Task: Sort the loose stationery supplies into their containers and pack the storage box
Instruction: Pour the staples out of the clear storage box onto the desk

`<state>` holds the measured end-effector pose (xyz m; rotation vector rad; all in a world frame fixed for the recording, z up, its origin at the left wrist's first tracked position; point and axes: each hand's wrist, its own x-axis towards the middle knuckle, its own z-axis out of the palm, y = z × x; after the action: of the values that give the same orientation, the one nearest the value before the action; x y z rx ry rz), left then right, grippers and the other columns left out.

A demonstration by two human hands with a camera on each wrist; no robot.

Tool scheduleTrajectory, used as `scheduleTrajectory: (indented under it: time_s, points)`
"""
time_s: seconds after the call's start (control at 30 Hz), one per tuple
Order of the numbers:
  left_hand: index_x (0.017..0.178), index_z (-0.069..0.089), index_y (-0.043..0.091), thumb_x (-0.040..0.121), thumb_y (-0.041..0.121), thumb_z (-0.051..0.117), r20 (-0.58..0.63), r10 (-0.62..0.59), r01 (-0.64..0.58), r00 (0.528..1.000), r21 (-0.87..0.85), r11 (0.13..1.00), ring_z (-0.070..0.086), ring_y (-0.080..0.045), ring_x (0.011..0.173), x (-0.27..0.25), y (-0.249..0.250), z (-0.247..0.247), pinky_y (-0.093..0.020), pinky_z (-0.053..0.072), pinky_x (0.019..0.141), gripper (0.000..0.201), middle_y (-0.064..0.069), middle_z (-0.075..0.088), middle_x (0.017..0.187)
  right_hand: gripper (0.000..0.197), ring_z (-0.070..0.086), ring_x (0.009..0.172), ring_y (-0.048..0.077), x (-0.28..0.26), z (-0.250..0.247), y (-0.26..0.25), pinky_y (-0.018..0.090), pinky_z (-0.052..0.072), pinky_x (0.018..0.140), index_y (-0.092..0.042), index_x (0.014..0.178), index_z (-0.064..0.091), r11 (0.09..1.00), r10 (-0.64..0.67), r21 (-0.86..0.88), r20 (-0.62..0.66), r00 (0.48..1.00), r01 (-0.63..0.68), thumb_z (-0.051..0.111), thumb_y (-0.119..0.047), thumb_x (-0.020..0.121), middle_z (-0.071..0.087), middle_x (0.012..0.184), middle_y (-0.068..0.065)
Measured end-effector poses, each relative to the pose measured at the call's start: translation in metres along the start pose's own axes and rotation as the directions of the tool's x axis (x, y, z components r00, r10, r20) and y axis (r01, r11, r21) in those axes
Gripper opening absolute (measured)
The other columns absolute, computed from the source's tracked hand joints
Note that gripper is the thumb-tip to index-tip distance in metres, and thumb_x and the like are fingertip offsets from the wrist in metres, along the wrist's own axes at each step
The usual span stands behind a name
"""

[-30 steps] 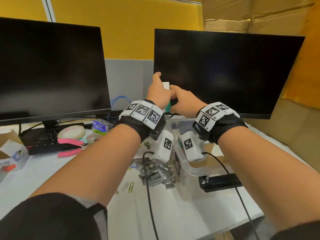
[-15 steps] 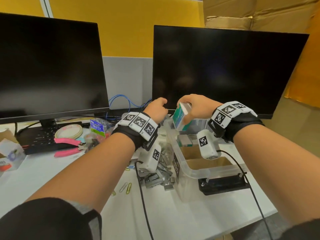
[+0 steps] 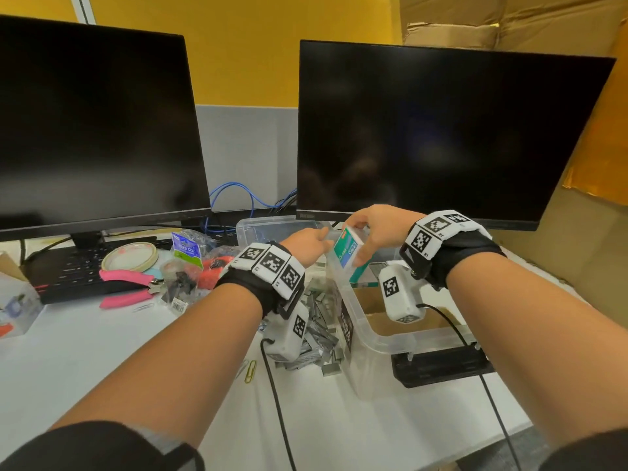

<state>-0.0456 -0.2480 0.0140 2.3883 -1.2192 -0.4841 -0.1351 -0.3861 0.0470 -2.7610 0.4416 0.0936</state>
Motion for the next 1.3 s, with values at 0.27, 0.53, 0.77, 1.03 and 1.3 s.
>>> scheduleTrajectory:
  time_s: [0.27, 0.53, 0.77, 1.03, 1.3]
  points:
    - [0.149, 0.018, 0.008, 0.103, 0.025, 0.03, -0.01, 0.002, -0.002, 1.0, -0.014, 1.0, 0.02, -0.024, 0.144, -0.002, 0.001, 0.001, -0.034, 0.018, 0.116, 0.05, -0.01, 0.018, 0.157, 0.063, 0.061, 0.095, 0.015, -0.002, 0.01, -0.007, 0.022, 0.048, 0.074, -0.016, 0.123, 0.053, 0.994, 0.028, -0.106, -0.003, 1.0, -0.028, 0.082, -0.029, 0.068, 0.061, 0.118, 0.0]
    - [0.147, 0.024, 0.006, 0.103, 0.023, 0.03, -0.012, 0.009, -0.009, 1.0, -0.011, 1.0, 0.026, -0.026, 0.141, -0.007, 0.004, 0.0, -0.033, 0.021, 0.111, 0.048, -0.013, 0.025, 0.154, 0.06, 0.058, 0.091, 0.02, -0.003, 0.018, -0.016, 0.031, 0.054, 0.077, -0.016, 0.108, 0.042, 0.99, 0.029, -0.14, -0.011, 1.0, -0.031, 0.084, -0.023, 0.066, 0.058, 0.112, 0.004]
    - [0.143, 0.031, 0.001, 0.103, 0.02, 0.03, -0.012, -0.006, 0.006, 1.0, -0.016, 1.0, 0.033, -0.029, 0.136, -0.009, 0.003, 0.0, -0.033, 0.027, 0.107, 0.044, -0.019, 0.033, 0.148, 0.031, 0.051, 0.091, 0.015, -0.004, 0.019, -0.018, 0.03, 0.044, 0.081, -0.019, 0.098, 0.061, 0.97, 0.031, -0.244, 0.089, 0.996, -0.009, 0.076, -0.031, 0.074, 0.056, 0.094, -0.006]
    - [0.146, 0.025, 0.006, 0.104, 0.023, 0.027, -0.024, 0.001, -0.002, 1.0, -0.023, 1.0, 0.029, -0.027, 0.139, -0.01, 0.001, 0.002, -0.033, 0.025, 0.109, 0.046, -0.015, 0.027, 0.153, 0.03, 0.053, 0.11, 0.019, -0.005, 0.021, -0.01, 0.026, 0.041, 0.094, -0.025, 0.117, 0.065, 0.946, 0.059, -0.324, 0.106, 0.993, -0.021, 0.052, -0.012, 0.093, 0.058, 0.126, 0.0]
    - [0.149, 0.02, 0.009, 0.104, 0.024, 0.025, -0.029, 0.008, -0.008, 1.0, -0.016, 1.0, 0.024, -0.025, 0.141, -0.011, 0.0, 0.004, -0.032, 0.021, 0.112, 0.047, -0.012, 0.023, 0.155, 0.032, 0.052, 0.096, 0.012, 0.001, 0.028, -0.023, 0.023, 0.039, 0.086, -0.02, 0.122, 0.062, 0.932, 0.032, -0.361, 0.152, 0.988, 0.026, 0.059, -0.023, 0.09, 0.063, 0.119, -0.001]
